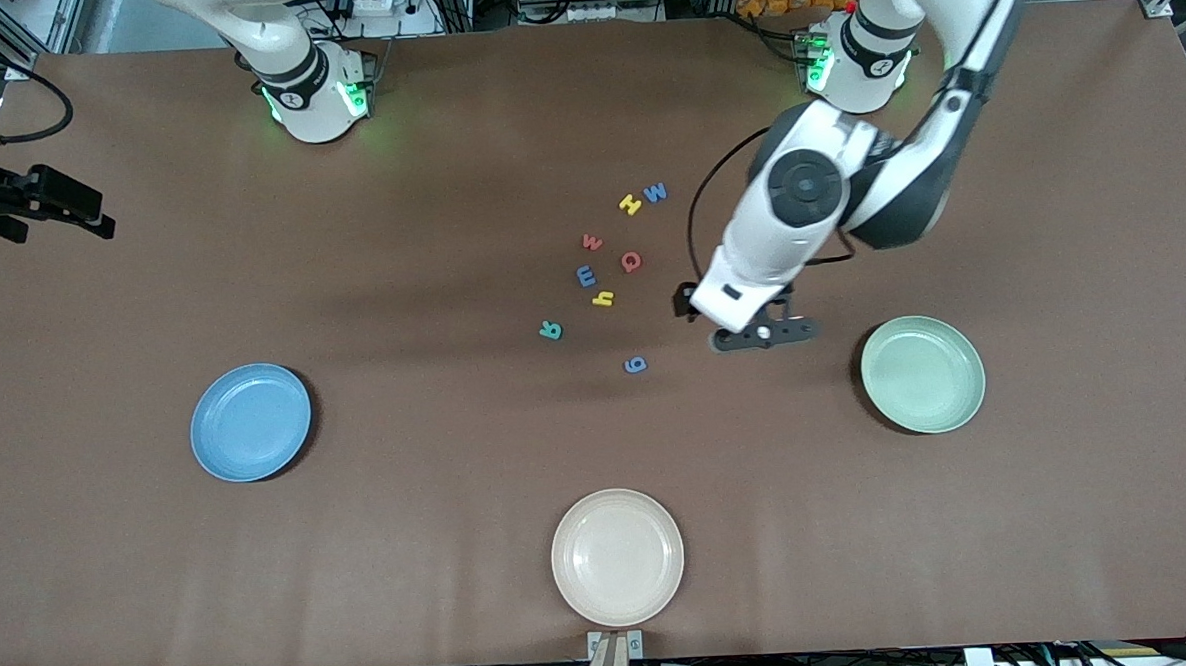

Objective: Sort uppercase to blue plate, lowercase to green plate
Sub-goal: 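Reach the left gripper down to the blue lowercase a letter, then grasp the blue a with the left gripper while the right gripper advances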

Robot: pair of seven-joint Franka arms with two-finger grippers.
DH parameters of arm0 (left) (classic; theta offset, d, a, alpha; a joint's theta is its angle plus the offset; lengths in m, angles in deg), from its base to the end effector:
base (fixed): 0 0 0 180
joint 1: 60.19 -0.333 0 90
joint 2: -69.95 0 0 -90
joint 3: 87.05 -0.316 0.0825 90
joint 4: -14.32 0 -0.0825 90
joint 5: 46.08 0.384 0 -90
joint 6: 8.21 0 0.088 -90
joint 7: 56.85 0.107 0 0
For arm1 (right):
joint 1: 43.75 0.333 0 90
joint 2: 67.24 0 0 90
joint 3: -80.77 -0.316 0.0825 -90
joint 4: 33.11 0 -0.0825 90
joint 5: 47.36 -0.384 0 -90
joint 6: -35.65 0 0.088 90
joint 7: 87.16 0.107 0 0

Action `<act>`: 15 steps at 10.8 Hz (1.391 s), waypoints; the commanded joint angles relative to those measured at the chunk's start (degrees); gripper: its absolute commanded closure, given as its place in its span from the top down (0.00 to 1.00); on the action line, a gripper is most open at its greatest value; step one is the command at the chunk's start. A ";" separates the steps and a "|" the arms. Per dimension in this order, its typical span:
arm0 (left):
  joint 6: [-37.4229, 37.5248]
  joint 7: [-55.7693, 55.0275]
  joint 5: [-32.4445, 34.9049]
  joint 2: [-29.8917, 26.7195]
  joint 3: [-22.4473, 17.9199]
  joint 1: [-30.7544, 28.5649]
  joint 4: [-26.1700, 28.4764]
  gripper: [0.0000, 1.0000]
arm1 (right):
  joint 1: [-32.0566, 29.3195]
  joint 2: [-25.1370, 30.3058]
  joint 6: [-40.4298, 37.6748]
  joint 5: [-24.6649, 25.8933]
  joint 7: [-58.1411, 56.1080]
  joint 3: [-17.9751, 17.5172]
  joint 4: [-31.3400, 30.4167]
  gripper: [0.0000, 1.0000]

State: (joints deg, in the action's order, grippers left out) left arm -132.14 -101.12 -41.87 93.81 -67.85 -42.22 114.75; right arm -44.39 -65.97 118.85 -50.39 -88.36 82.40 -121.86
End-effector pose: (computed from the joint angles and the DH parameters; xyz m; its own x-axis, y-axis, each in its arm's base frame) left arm 0.5345 -0.3774 0.3461 0.9933 0.1097 -0.0368 0.1119 -0.9916 0.0643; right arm 0.5351 -0.0152 0.6369 0.9972 -0.0123 -0.0733 -0.0163 -0.9984 -0.0550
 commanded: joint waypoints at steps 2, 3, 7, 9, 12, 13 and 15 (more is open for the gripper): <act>-1.39 -4.07 5.72 10.82 -0.48 4.60 -7.77 0.85 | -3.66 -0.83 0.73 -3.12 -5.74 -0.32 -2.47 1.00; -2.27 -5.90 5.81 13.20 -0.83 5.92 -9.36 0.82 | -3.66 -0.83 0.91 -3.12 -5.74 -0.32 -3.00 1.00; -7.45 -6.44 8.10 17.09 -1.53 6.81 -9.99 0.78 | -1.21 -1.00 6.52 -3.12 -5.74 -0.49 -7.92 1.00; -9.12 -6.36 8.10 18.49 -1.53 7.25 -10.08 0.78 | 0.63 -1.70 9.42 -3.12 -5.39 -0.49 -10.03 1.00; -11.59 -6.53 8.01 20.95 -5.82 11.89 -11.13 0.73 | 2.23 -4.51 9.79 -3.12 -4.95 -0.49 -10.30 1.00; -11.59 -6.62 8.01 22.00 -6.45 12.87 -11.92 0.73 | 2.40 -5.31 9.70 -3.12 -4.95 -0.49 -10.39 1.00; -11.94 -6.53 8.01 23.50 -6.45 12.97 -13.50 0.72 | 3.54 -6.28 9.78 -3.21 -3.99 -0.49 -11.00 1.00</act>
State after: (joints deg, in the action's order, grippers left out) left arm -143.71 -106.17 -35.43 115.39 -73.62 -29.96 104.12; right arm -41.48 -71.89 128.28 -52.97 -93.31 81.89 -132.14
